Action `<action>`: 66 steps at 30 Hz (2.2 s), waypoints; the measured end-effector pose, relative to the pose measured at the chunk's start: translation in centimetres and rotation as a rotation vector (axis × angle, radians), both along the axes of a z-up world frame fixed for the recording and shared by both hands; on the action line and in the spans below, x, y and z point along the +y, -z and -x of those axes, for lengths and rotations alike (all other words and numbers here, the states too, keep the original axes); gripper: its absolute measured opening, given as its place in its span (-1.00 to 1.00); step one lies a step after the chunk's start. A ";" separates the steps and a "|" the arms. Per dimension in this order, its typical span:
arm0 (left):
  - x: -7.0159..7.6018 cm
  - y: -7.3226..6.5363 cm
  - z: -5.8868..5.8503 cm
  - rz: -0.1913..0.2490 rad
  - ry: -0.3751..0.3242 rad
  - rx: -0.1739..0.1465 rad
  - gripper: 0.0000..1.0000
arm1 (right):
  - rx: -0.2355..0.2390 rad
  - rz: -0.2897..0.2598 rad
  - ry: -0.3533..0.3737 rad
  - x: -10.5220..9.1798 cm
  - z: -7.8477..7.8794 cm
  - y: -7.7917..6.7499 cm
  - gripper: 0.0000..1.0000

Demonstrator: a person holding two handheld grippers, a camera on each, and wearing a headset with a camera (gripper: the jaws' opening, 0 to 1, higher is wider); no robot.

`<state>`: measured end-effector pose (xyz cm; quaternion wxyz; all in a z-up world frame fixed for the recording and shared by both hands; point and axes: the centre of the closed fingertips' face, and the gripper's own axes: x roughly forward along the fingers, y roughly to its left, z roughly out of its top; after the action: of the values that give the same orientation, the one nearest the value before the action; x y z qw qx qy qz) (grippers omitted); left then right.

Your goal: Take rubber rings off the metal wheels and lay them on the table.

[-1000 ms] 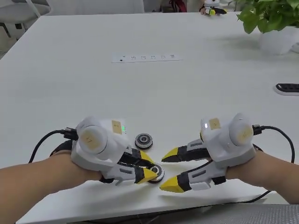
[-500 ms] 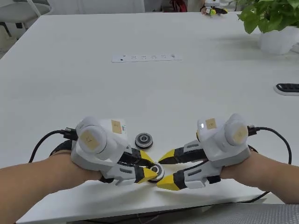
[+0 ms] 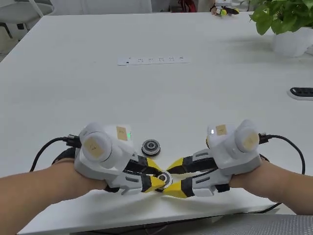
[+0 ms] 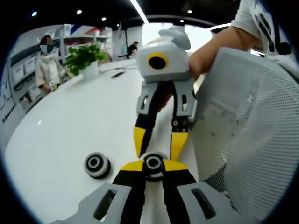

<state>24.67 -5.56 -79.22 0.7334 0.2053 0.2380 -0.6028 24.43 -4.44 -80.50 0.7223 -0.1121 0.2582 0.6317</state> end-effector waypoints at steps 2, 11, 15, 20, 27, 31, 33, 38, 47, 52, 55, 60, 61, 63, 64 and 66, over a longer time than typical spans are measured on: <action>0.0 0.0 0.0 0.000 -0.001 0.000 -0.73 | -0.003 -0.001 0.003 0.0 0.0 0.0 -0.48; 0.0 0.0 0.0 -0.002 -0.002 -0.005 -0.73 | -0.007 0.003 0.006 -0.3 0.0 0.0 -0.52; 0.0 0.0 0.0 -0.002 -0.004 -0.005 -0.73 | -0.004 0.005 0.008 -0.5 0.0 0.0 -0.54; 0.0 0.1 0.0 -0.001 -0.004 -0.005 -0.73 | 0.005 0.005 0.015 -0.7 0.1 0.0 -0.57; 0.0 0.1 0.0 0.004 -0.006 -0.002 -0.73 | 0.016 0.006 0.020 -0.8 0.1 0.0 -0.61; 0.0 0.0 0.0 0.005 -0.005 -0.004 -0.73 | 0.038 0.004 0.030 -1.1 0.2 0.2 -0.67; 0.0 0.0 0.0 0.005 -0.005 -0.004 -0.73 | 0.044 0.002 0.036 -1.2 0.3 0.2 -0.71; 0.0 0.0 0.0 0.006 -0.005 -0.005 -0.73 | 0.052 0.006 0.048 -1.4 0.3 0.3 -0.79; 0.0 0.0 0.0 0.004 -0.009 -0.007 -0.73 | 0.076 0.001 0.062 -1.4 0.3 0.3 -0.88; 0.0 0.0 0.0 0.002 -0.010 -0.009 -0.73 | 0.097 -0.004 0.080 -1.6 0.2 0.3 -0.94; 0.0 0.0 0.0 0.002 -0.011 -0.010 -0.73 | 0.111 -0.008 0.094 -1.6 0.1 0.3 -0.97; 0.0 0.0 0.0 0.002 -0.010 -0.014 -0.73 | 0.149 -0.011 0.129 -1.7 -0.1 0.2 -1.00; 0.0 0.0 0.0 0.002 -0.010 -0.014 -0.73 | 0.157 -0.014 0.133 -1.7 -0.1 0.2 -1.00; 0.0 0.1 0.0 0.000 -0.010 -0.016 -0.73 | 0.171 -0.018 0.142 -1.8 -0.2 0.2 -1.00; 0.0 0.1 0.0 0.000 -0.010 -0.016 -0.73 | 0.176 -0.020 0.145 -1.8 -0.1 0.2 -1.00; 0.0 0.1 0.0 -0.001 -0.011 -0.017 -0.73 | 0.185 -0.024 0.153 -1.8 -0.2 0.1 -1.00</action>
<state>24.68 -5.54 -79.28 0.7384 0.2094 0.2333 -0.5970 24.58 -6.23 -80.61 0.7427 -0.0247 0.3239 0.5856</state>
